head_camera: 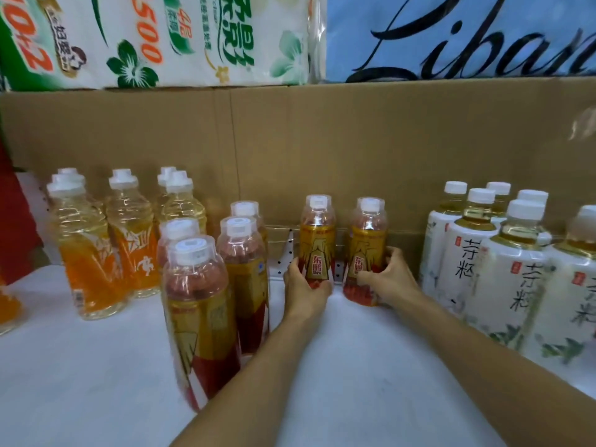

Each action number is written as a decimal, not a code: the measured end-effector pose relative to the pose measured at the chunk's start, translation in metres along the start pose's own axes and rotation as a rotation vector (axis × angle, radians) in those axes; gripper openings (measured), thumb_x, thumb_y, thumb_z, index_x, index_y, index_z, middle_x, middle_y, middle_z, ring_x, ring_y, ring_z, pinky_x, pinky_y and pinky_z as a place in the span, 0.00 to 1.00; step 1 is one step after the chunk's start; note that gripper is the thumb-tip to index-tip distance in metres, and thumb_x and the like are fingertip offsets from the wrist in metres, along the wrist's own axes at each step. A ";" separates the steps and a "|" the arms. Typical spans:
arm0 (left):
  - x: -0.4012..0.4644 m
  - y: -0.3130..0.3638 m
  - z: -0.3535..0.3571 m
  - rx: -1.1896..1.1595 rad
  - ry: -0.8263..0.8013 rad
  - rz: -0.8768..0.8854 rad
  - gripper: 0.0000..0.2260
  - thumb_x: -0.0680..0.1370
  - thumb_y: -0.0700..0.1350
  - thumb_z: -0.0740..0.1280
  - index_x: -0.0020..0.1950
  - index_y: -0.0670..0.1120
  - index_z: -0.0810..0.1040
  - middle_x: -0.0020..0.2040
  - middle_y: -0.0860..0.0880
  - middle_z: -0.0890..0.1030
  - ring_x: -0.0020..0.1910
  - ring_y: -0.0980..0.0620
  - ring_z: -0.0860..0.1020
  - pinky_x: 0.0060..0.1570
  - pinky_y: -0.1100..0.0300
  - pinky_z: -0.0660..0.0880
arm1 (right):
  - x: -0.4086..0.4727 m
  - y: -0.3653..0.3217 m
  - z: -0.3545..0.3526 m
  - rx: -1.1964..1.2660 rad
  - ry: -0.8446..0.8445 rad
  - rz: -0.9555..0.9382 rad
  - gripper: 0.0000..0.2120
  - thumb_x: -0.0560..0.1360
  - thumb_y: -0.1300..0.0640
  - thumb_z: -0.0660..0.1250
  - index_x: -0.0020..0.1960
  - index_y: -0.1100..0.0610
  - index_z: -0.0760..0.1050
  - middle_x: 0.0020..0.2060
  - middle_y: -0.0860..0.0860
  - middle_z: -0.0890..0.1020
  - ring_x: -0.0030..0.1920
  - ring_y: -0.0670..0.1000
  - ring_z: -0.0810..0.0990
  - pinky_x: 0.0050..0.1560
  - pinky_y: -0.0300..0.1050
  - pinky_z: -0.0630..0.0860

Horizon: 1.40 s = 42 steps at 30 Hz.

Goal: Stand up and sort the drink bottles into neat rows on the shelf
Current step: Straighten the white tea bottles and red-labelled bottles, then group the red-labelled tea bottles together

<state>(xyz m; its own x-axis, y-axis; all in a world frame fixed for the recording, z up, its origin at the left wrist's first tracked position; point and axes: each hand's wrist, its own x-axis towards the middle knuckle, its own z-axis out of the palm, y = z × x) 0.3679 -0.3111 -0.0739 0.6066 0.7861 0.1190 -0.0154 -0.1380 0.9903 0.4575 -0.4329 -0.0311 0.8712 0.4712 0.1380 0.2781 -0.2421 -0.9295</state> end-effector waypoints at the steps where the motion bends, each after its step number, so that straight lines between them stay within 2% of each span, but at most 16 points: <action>1: 0.000 0.001 -0.001 0.020 0.010 0.026 0.36 0.73 0.36 0.73 0.76 0.50 0.60 0.70 0.48 0.71 0.64 0.50 0.74 0.63 0.56 0.72 | 0.000 0.002 0.001 0.005 -0.005 -0.007 0.36 0.71 0.61 0.75 0.72 0.56 0.58 0.63 0.53 0.73 0.64 0.56 0.73 0.65 0.56 0.73; 4: 0.004 0.007 -0.003 0.067 0.036 0.099 0.32 0.75 0.37 0.72 0.76 0.49 0.62 0.68 0.48 0.73 0.60 0.55 0.72 0.58 0.59 0.71 | -0.002 0.012 0.009 -0.071 0.044 -0.041 0.39 0.71 0.56 0.75 0.75 0.52 0.58 0.68 0.54 0.69 0.69 0.58 0.70 0.68 0.61 0.70; 6: 0.008 0.009 -0.004 0.068 0.052 0.116 0.31 0.76 0.37 0.72 0.76 0.49 0.63 0.68 0.48 0.74 0.60 0.55 0.73 0.60 0.57 0.72 | -0.002 0.017 0.008 -0.080 0.045 -0.070 0.41 0.72 0.54 0.74 0.77 0.49 0.55 0.70 0.54 0.67 0.70 0.57 0.68 0.69 0.63 0.68; 11: 0.007 0.004 -0.006 0.083 0.034 0.141 0.32 0.76 0.40 0.72 0.77 0.51 0.63 0.69 0.48 0.73 0.67 0.47 0.73 0.66 0.46 0.73 | -0.001 0.017 0.000 0.031 -0.045 -0.144 0.35 0.75 0.62 0.70 0.77 0.50 0.58 0.69 0.51 0.72 0.69 0.54 0.71 0.69 0.58 0.69; 18: -0.004 0.005 -0.010 0.122 -0.059 0.206 0.27 0.77 0.38 0.70 0.72 0.53 0.67 0.64 0.51 0.78 0.63 0.52 0.76 0.64 0.49 0.75 | -0.005 0.012 0.001 -0.017 -0.080 -0.163 0.30 0.77 0.65 0.67 0.75 0.50 0.62 0.65 0.49 0.76 0.66 0.51 0.73 0.67 0.54 0.69; 21: -0.006 0.014 -0.007 0.253 -0.104 0.181 0.30 0.76 0.38 0.69 0.74 0.53 0.61 0.67 0.50 0.75 0.67 0.48 0.74 0.66 0.46 0.73 | -0.010 0.005 0.001 -0.089 -0.081 -0.125 0.32 0.76 0.64 0.68 0.75 0.49 0.58 0.68 0.52 0.72 0.70 0.54 0.70 0.69 0.59 0.68; 23: -0.016 0.027 -0.007 0.367 -0.142 0.167 0.34 0.76 0.41 0.70 0.77 0.52 0.56 0.72 0.48 0.68 0.71 0.46 0.69 0.69 0.44 0.69 | -0.018 0.000 0.001 -0.170 0.008 -0.170 0.35 0.76 0.61 0.69 0.76 0.49 0.55 0.71 0.54 0.66 0.72 0.56 0.65 0.71 0.61 0.65; 26: -0.054 0.055 -0.023 0.486 -0.160 0.302 0.30 0.79 0.44 0.67 0.78 0.50 0.57 0.74 0.48 0.63 0.72 0.49 0.66 0.71 0.50 0.67 | -0.046 -0.018 0.003 -0.221 0.090 -0.354 0.33 0.75 0.62 0.68 0.75 0.52 0.56 0.70 0.54 0.63 0.72 0.54 0.62 0.73 0.57 0.63; 29: -0.097 0.075 -0.047 0.535 -0.171 0.496 0.25 0.81 0.45 0.65 0.77 0.51 0.61 0.71 0.51 0.67 0.70 0.54 0.67 0.69 0.57 0.67 | -0.067 -0.031 0.005 -0.120 0.021 -0.482 0.25 0.76 0.63 0.67 0.71 0.52 0.64 0.66 0.52 0.70 0.65 0.51 0.71 0.66 0.51 0.72; 32: -0.140 0.074 -0.080 0.555 -0.184 0.672 0.22 0.81 0.46 0.66 0.74 0.53 0.67 0.69 0.54 0.72 0.68 0.59 0.69 0.67 0.62 0.69 | -0.094 -0.042 0.013 -0.075 -0.087 -0.551 0.17 0.77 0.63 0.67 0.64 0.53 0.72 0.58 0.51 0.77 0.56 0.46 0.77 0.51 0.29 0.74; 34: -0.162 0.063 -0.102 0.618 -0.055 0.865 0.20 0.79 0.46 0.68 0.70 0.53 0.70 0.65 0.55 0.75 0.65 0.59 0.71 0.65 0.61 0.72 | -0.109 -0.049 0.021 -0.067 -0.143 -0.567 0.16 0.77 0.61 0.68 0.63 0.53 0.73 0.55 0.49 0.78 0.53 0.44 0.77 0.48 0.27 0.73; 36: -0.175 0.050 -0.126 0.677 0.204 1.029 0.20 0.77 0.48 0.69 0.68 0.51 0.70 0.63 0.52 0.73 0.63 0.54 0.71 0.63 0.62 0.71 | -0.117 -0.054 0.032 -0.049 -0.215 -0.517 0.19 0.77 0.58 0.69 0.67 0.52 0.70 0.57 0.47 0.77 0.56 0.44 0.77 0.55 0.34 0.74; 37: -0.177 0.044 -0.138 0.657 0.335 1.026 0.22 0.75 0.48 0.70 0.67 0.49 0.70 0.63 0.51 0.72 0.62 0.52 0.70 0.62 0.60 0.69 | -0.119 -0.055 0.039 -0.047 -0.252 -0.475 0.23 0.76 0.56 0.70 0.69 0.52 0.68 0.60 0.47 0.76 0.58 0.45 0.76 0.59 0.39 0.74; 39: -0.179 0.034 -0.159 0.511 0.505 0.845 0.28 0.71 0.45 0.74 0.67 0.46 0.67 0.62 0.51 0.69 0.61 0.49 0.69 0.61 0.55 0.70 | -0.119 -0.058 0.053 -0.037 -0.334 -0.383 0.31 0.74 0.54 0.72 0.73 0.51 0.62 0.64 0.47 0.72 0.62 0.47 0.74 0.63 0.47 0.73; 40: -0.178 0.031 -0.167 0.443 0.514 0.709 0.31 0.70 0.43 0.76 0.68 0.46 0.65 0.62 0.52 0.67 0.61 0.50 0.69 0.62 0.53 0.70 | -0.118 -0.060 0.061 -0.026 -0.379 -0.343 0.36 0.73 0.54 0.74 0.75 0.50 0.60 0.65 0.47 0.70 0.63 0.48 0.72 0.64 0.49 0.72; 42: -0.176 0.028 -0.177 0.359 0.346 0.442 0.35 0.70 0.40 0.77 0.69 0.50 0.61 0.63 0.52 0.68 0.60 0.56 0.71 0.62 0.58 0.73 | -0.113 -0.062 0.078 0.002 -0.469 -0.294 0.42 0.70 0.56 0.77 0.76 0.51 0.57 0.67 0.47 0.70 0.65 0.48 0.71 0.65 0.48 0.72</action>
<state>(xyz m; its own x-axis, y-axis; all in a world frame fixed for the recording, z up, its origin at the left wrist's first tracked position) 0.1201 -0.3471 -0.0543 0.3131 0.7493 0.5835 0.0975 -0.6366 0.7650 0.3100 -0.4052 -0.0153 0.4833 0.8460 0.2251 0.4813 -0.0420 -0.8755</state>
